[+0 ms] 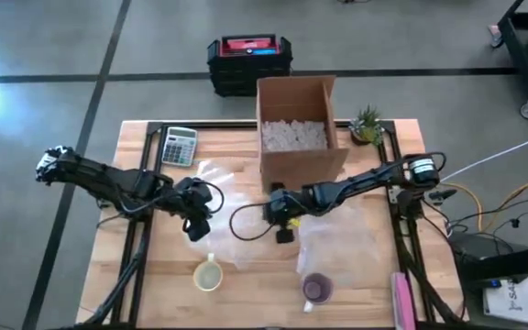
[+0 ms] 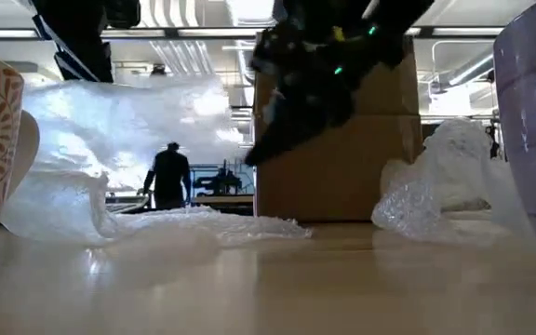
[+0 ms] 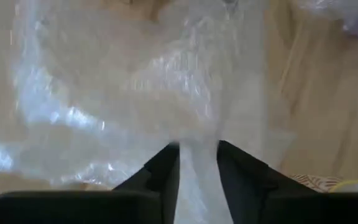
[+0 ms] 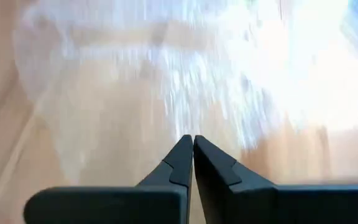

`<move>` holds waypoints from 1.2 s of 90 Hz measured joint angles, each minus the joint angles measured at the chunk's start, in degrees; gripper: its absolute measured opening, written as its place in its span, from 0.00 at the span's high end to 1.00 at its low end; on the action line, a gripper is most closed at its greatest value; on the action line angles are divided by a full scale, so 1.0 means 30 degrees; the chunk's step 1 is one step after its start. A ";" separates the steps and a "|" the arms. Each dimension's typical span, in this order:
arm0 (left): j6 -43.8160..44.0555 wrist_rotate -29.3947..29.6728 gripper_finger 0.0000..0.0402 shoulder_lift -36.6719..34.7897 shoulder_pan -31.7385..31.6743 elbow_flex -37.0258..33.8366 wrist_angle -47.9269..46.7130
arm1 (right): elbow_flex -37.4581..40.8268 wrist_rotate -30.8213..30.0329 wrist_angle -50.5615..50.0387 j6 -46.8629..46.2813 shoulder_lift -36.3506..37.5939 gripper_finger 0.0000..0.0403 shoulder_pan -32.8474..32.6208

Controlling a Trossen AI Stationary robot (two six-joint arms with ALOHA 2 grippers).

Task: Wrap mug
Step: Wrap the orange patterned mug with the left transparent bubble wrap

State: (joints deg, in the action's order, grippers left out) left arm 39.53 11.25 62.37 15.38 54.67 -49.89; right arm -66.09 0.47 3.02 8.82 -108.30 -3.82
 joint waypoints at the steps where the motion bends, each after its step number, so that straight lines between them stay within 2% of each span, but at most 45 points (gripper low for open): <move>1: 0.0002 0.0055 0.73 -0.0001 0.0000 0.0001 0.0031 | 0.0009 -0.0001 0.0344 0.0000 -0.0167 1.00 0.0012; 10: -0.0130 0.0676 0.70 0.0073 0.0000 0.0001 0.0336 | -0.0163 0.0002 0.3371 -0.0101 -0.1617 1.00 0.0013; 24: -0.0439 0.1219 0.70 0.0479 0.0000 -0.0021 0.0502 | -0.0945 0.0058 0.2182 -0.0641 -0.4147 1.00 -0.0014; 42: -0.0462 0.1497 0.75 0.0916 -0.0015 -0.0086 0.2131 | -0.1481 -0.0181 -0.1422 -0.0912 -0.3673 1.00 -0.0008; 57: -0.1489 0.1962 0.75 0.2103 -0.0240 -0.0313 0.3229 | -0.1349 -0.0179 -0.1870 -0.0940 -0.2741 1.00 -0.0014; 66: -0.1986 0.2527 0.69 0.2827 -0.0788 -0.0320 0.3371 | -0.1382 -0.0175 -0.1610 -0.0940 -0.2395 1.00 -0.0014; 77: -0.3279 0.2410 0.56 0.3751 -0.2036 -0.0322 0.4611 | -0.1339 -0.0176 -0.1702 -0.0941 -0.2484 1.00 -0.0118; 91: -0.5520 -0.0208 0.38 0.5204 -0.4105 -0.0320 0.6906 | -0.1319 -0.0175 -0.1592 -0.0959 -0.2545 1.00 -0.0188; 104: -0.6994 -0.0527 0.29 0.7073 -0.5443 -0.0320 0.7211 | -0.1285 -0.0175 -0.1594 -0.1360 -0.2548 1.00 -0.0189; 108: -0.7257 -0.1254 0.28 0.7668 -0.5748 -0.0320 0.7409 | -0.1273 -0.0183 -0.1594 -0.1361 -0.2549 1.00 -0.0187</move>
State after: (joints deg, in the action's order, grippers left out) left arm 17.76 7.49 85.38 -1.87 53.71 -27.66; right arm -69.91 -0.08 -1.76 4.74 -115.94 -4.38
